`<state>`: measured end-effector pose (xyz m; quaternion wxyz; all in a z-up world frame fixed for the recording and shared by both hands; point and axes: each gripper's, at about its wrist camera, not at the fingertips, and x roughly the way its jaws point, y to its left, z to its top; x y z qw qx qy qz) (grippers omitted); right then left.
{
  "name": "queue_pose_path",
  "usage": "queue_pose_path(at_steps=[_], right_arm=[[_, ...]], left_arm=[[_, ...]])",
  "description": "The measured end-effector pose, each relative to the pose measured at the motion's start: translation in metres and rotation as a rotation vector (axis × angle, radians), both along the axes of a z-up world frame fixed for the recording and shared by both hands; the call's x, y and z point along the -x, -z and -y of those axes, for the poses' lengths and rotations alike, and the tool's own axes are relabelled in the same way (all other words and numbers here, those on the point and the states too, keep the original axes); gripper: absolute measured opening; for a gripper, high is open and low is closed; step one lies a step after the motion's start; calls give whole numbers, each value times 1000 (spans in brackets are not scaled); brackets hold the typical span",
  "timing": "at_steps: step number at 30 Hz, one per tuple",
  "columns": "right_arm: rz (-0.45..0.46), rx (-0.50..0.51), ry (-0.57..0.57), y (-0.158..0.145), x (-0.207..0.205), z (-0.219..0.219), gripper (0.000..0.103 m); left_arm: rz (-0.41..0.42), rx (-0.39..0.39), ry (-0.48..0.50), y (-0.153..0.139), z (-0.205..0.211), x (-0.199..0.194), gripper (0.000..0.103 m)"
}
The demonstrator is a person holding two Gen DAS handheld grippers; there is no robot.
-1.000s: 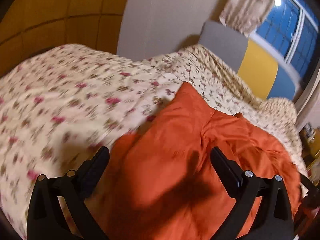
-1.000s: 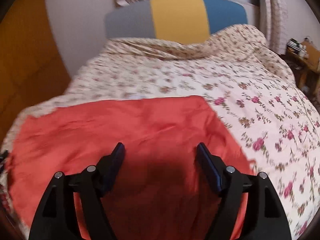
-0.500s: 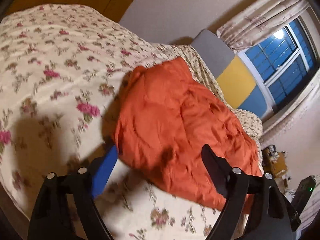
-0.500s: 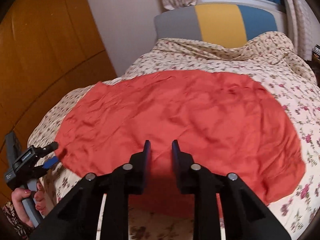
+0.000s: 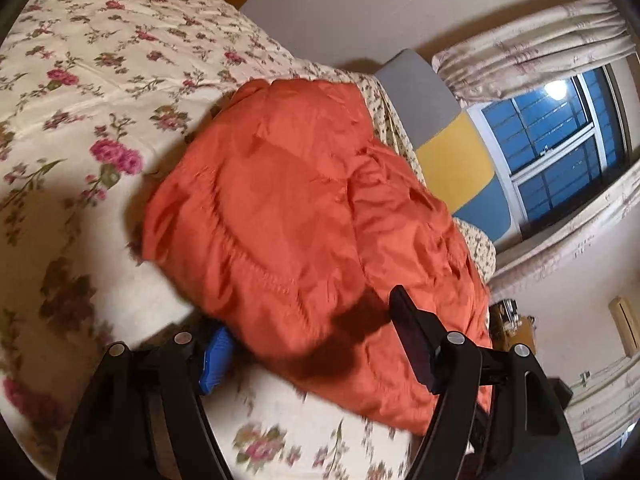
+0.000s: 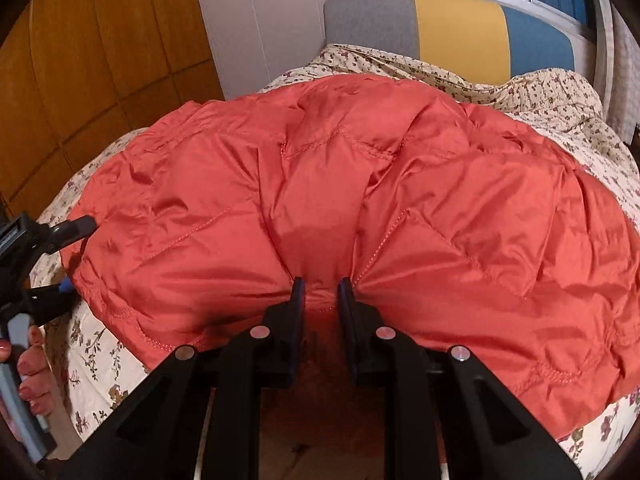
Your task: Fold large clothes
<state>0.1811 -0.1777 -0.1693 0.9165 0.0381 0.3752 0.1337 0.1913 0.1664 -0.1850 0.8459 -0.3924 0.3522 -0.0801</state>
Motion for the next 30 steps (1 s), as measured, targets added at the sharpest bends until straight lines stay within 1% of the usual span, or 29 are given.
queue_pose_path(at_steps=[3, 5, 8, 12, 13, 15, 17, 18, 19, 20, 21, 23, 24, 25, 27, 28, 29, 30], right_arm=[[5, -9, 1, 1, 4, 3, 16], [11, -6, 5, 1, 5, 2, 16], [18, -4, 10, 1, 7, 1, 16], [24, -2, 14, 2, 11, -1, 16], [25, -2, 14, 2, 12, -1, 16], [26, -4, 14, 3, 13, -2, 16], [27, -10, 14, 4, 14, -1, 16], [28, -10, 14, 4, 14, -1, 16], [29, -12, 14, 4, 14, -1, 16], [29, -14, 13, 4, 15, 0, 16], [29, -18, 13, 4, 15, 1, 16], [29, -23, 12, 4, 15, 2, 16], [29, -26, 11, 4, 16, 3, 16], [29, -28, 12, 4, 16, 4, 16], [27, -33, 15, 4, 17, 6, 16], [26, -38, 16, 3, 17, 8, 16], [24, -46, 17, 3, 17, 10, 16], [21, -54, 19, 4, 18, 12, 16]], left_arm=[[17, -4, -33, -1, 3, -7, 72], [34, 11, -51, 0, 1, -9, 72], [49, 76, -105, 3, -2, -10, 72], [43, 153, -157, 4, -4, -12, 72], [40, 164, -161, 4, -4, -10, 69], [44, 197, -160, 4, -4, -7, 69], [39, 190, -157, 5, -4, -8, 64], [22, 184, -159, 7, -5, -10, 52], [8, 194, -165, 11, -8, -12, 43], [7, 228, -170, 15, -12, -12, 40], [9, 242, -169, 16, -13, -12, 36], [15, 231, -167, 11, -13, -11, 29], [24, 223, -170, 6, -12, -10, 23], [43, 203, -170, -1, -10, -8, 20], [98, 110, -154, -25, 0, -4, 19], [118, 80, -147, -32, 5, -2, 18], [160, 30, -131, -46, 13, 2, 18], [185, 5, -120, -54, 17, 4, 18]])
